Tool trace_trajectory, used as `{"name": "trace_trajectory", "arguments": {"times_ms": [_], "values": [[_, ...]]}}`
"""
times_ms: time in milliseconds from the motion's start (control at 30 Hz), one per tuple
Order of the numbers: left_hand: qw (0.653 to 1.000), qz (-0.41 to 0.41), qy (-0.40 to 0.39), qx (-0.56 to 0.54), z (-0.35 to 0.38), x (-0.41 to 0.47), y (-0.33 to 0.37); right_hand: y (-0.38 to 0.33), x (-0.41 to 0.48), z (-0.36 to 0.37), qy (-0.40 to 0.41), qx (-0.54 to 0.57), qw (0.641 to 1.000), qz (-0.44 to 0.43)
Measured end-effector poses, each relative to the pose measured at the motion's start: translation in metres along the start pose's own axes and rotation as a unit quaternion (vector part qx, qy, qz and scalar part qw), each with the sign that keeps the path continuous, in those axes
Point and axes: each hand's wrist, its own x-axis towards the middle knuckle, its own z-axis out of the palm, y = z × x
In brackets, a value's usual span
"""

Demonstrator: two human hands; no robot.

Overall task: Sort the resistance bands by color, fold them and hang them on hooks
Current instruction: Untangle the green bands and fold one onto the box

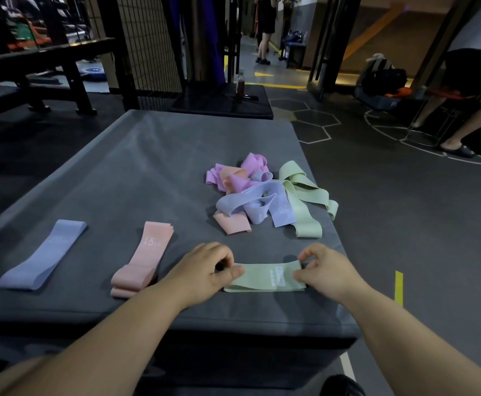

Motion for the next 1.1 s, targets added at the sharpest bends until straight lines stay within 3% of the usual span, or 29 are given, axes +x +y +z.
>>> {"name": "trace_trajectory", "arguments": {"times_ms": [167,267,433,600,700,800,900,1000,1100], "values": [[0.994,0.018,0.077,0.072,0.017,0.002,0.0,-0.001,-0.005,0.005,0.015,-0.052,0.998,-0.02],[0.985,0.083,0.129,0.074,0.021,0.005,0.0,-0.003,-0.008,0.005,0.015,-0.072,0.997,-0.023],[0.981,0.161,0.094,0.056,0.024,0.006,0.008,-0.004,-0.012,0.005,0.017,-0.083,0.996,-0.034],[0.99,0.106,0.068,0.068,0.027,0.005,0.012,-0.002,-0.015,0.008,0.045,-0.128,0.988,-0.069],[0.987,0.122,0.062,0.088,0.034,0.0,0.01,0.004,-0.016,0.012,0.088,-0.176,0.97,-0.14],[0.986,0.132,0.048,0.085,0.04,-0.001,0.007,0.008,-0.015,0.017,0.119,-0.206,0.927,-0.291],[0.988,0.105,-0.021,0.11,0.037,-0.001,0.015,0.009,-0.014,0.024,0.071,-0.264,0.89,-0.364],[0.984,0.075,-0.053,0.156,0.035,0.0,0.014,0.01,-0.018,0.03,-0.04,-0.303,0.897,-0.32],[0.98,0.047,-0.063,0.183,0.034,-0.004,0.01,0.016,-0.023,0.035,-0.062,-0.312,0.902,-0.293]]}}
